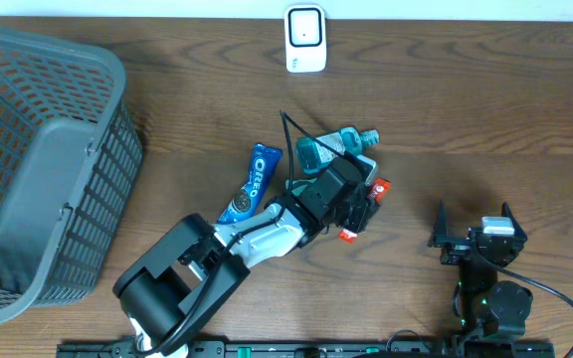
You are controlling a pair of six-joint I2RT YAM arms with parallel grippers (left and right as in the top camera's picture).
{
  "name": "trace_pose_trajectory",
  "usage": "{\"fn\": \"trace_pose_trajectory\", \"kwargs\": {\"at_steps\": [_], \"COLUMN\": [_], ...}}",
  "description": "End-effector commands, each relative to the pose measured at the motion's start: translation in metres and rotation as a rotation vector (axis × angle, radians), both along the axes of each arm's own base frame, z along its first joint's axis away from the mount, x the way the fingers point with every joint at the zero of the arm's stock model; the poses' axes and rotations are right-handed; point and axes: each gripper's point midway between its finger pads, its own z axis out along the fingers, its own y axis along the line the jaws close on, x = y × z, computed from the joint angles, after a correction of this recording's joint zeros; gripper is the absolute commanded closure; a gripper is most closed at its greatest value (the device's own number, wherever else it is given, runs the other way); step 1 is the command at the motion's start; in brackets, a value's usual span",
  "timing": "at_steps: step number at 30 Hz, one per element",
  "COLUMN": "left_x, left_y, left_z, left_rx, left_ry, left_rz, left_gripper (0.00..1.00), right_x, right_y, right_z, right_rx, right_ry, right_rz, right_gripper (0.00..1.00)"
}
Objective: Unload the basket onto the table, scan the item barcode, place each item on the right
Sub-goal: 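Carry the Nescafe stick out toward the items near the scanner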
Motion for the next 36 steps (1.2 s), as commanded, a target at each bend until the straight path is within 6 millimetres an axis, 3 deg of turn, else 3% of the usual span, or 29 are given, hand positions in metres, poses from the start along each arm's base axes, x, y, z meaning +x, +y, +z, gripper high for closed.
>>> {"fn": "trace_pose_trajectory", "kwargs": {"at_steps": [1, 2, 16, 36], "left_x": [0.007, 0.007, -0.002, -0.009], "left_y": [-0.005, -0.005, -0.002, -0.002], "left_z": [0.027, 0.027, 0.0, -0.005], "left_rx": [-0.035, -0.035, 0.011, 0.05], "left_ry": [-0.061, -0.06, 0.005, -0.043], "left_rz": [-0.006, -0.006, -0.022, -0.13], "left_gripper": [0.87, 0.92, 0.93, 0.93], "right_x": [0.0, 0.0, 0.0, 0.0], "right_y": [0.002, 0.002, 0.002, 0.002], "right_z": [0.0, 0.0, 0.0, 0.0], "right_rx": [-0.006, -0.006, -0.007, -0.006], "right_ry": [0.0, 0.0, 0.0, 0.0], "right_rz": [0.007, 0.007, 0.007, 0.007], "right_gripper": [0.01, 0.01, 0.01, 0.01]}}
